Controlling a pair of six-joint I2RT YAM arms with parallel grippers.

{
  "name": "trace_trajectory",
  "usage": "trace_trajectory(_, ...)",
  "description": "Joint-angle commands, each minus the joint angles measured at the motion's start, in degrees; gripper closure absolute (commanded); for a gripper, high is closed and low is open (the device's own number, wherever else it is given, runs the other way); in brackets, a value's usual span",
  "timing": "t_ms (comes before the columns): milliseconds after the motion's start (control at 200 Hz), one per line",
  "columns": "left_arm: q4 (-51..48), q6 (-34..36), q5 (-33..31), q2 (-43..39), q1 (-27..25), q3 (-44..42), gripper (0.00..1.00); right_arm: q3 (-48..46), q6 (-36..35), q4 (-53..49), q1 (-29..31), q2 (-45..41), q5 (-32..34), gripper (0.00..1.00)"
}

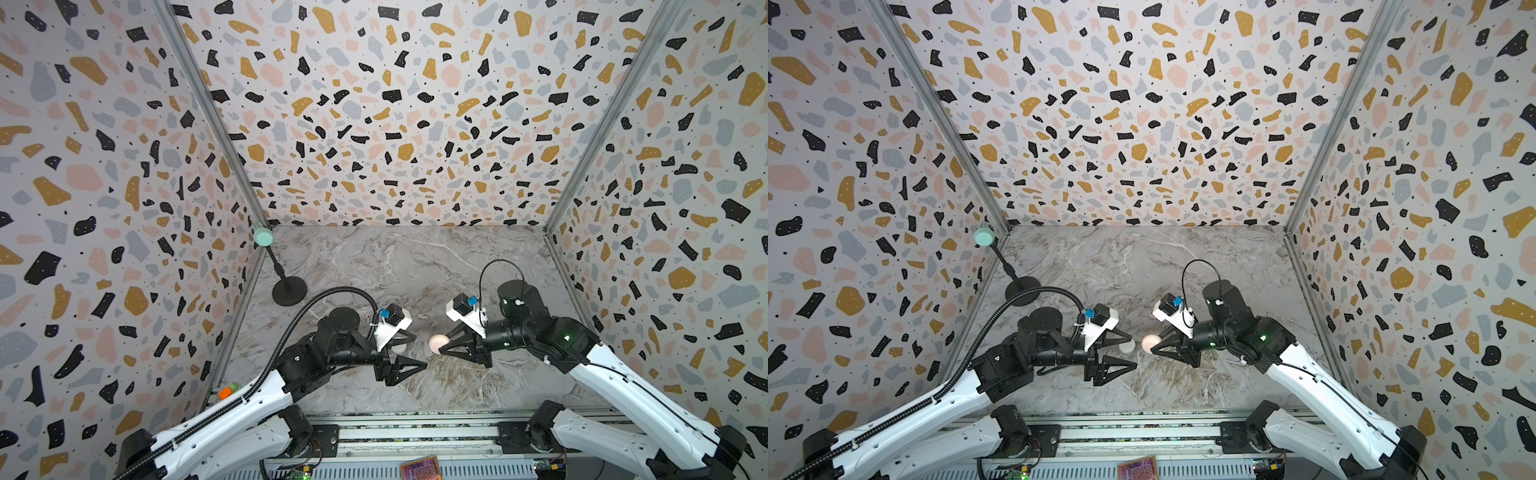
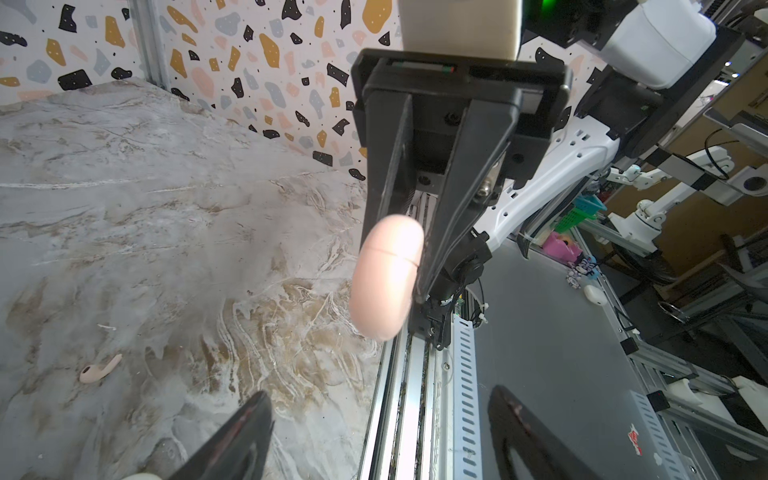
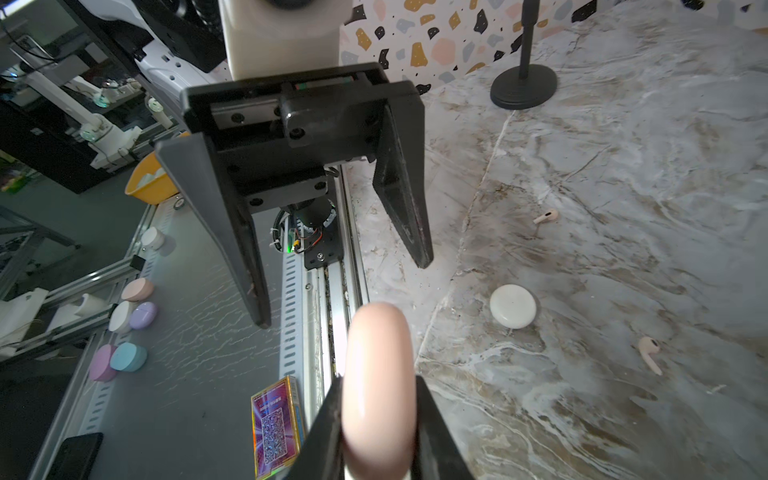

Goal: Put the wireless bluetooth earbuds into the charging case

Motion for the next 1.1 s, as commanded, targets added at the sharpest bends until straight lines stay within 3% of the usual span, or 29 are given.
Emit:
trace_trajectory(0,1.73,1.45,1.90,-0.01,-1.59,-0.56,0.22,4.87,-3.50,-3.75,2.47,3.31,-3.13,1.00)
trace_trajectory(506,-2.84,2.57,-0.16,-1.39,-5.68,-0.46,0.37,12.98,-8.47,-10.71,6.97,12.94,-3.76,1.00)
trace_trajectory(641,-2.22,2.41,0.25,-0.80,-5.76,-0.63,0.43,12.32,-8.87,-10.78,7.49,12.90,-3.76,1.00)
trace_trajectory(771,-2.12,2.51,0.85,-0.72,-5.72,-0.56,0.55,12.11,-8.85,-10.70,7.62,11.83,-3.06,1.00)
trace_trajectory(1091,-2.90,2.09,-0.96,-1.86,-5.76,-0.70,0.60,11.58,-8.39,-10.19,7.62,9.55,0.08,1.00)
